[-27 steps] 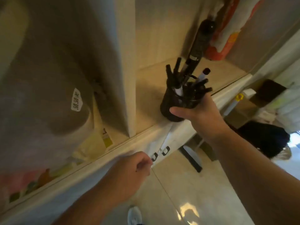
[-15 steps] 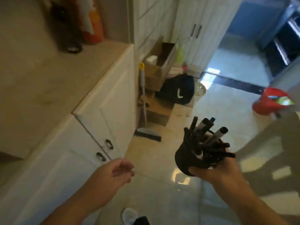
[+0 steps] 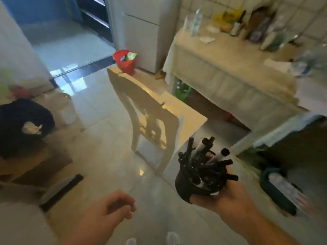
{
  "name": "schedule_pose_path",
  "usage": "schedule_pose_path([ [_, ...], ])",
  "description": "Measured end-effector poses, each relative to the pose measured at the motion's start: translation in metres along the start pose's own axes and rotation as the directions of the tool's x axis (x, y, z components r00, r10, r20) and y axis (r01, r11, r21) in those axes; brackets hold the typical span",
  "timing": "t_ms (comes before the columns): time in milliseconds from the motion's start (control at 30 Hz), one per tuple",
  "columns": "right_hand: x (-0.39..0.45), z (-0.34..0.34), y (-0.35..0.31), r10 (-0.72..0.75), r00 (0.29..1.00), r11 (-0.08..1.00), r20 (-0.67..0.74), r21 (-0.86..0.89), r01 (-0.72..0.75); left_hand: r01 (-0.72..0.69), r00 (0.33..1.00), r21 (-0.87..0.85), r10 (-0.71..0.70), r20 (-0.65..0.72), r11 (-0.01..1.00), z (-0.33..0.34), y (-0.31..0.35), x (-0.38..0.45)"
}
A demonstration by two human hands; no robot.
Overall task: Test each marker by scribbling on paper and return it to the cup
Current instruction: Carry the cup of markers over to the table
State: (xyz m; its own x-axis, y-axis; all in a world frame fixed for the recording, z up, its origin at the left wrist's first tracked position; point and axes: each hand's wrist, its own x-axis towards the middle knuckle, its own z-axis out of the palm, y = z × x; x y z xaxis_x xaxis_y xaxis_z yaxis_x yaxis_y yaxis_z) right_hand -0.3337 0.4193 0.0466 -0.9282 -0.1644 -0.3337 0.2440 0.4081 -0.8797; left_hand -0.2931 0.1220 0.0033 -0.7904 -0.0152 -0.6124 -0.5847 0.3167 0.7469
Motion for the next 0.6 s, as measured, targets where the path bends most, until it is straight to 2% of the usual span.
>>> schedule_pose_path([
  [100, -0.041, -0.007, 0.023, 0.086, 0.974, 0.994, -0.210, 0.084, -0.069, -0.104, 0.982, 0.049, 0.095, 0.164, 0.993, 0.017, 0.012, 0.025],
  [200, -0.075, -0.012, 0.051, 0.204, 0.900, 0.961, -0.385, 0.256, -0.108, -0.121, 0.959, 0.024, 0.111, 0.262, 0.992, 0.049, 0.023, 0.044],
  [333, -0.113, -0.035, 0.081, 0.257, 0.847, 0.955, -0.465, 0.258, -0.148, -0.142, 0.912, 0.029, 0.119, 0.392, 0.989, 0.094, 0.043, 0.047],
  [500, -0.140, -0.076, 0.116, 0.334, 0.783, 0.930, -0.525, 0.318, -0.184, -0.167, 0.904, 0.149, 0.091, 0.418, 0.975, 0.156, 0.076, 0.034],
  [600, -0.143, -0.110, 0.133, 0.332, 0.781, 0.923, -0.529, 0.351, -0.155, -0.177, 0.907, 0.177, 0.090, 0.412, 0.968, 0.187, 0.093, 0.030],
])
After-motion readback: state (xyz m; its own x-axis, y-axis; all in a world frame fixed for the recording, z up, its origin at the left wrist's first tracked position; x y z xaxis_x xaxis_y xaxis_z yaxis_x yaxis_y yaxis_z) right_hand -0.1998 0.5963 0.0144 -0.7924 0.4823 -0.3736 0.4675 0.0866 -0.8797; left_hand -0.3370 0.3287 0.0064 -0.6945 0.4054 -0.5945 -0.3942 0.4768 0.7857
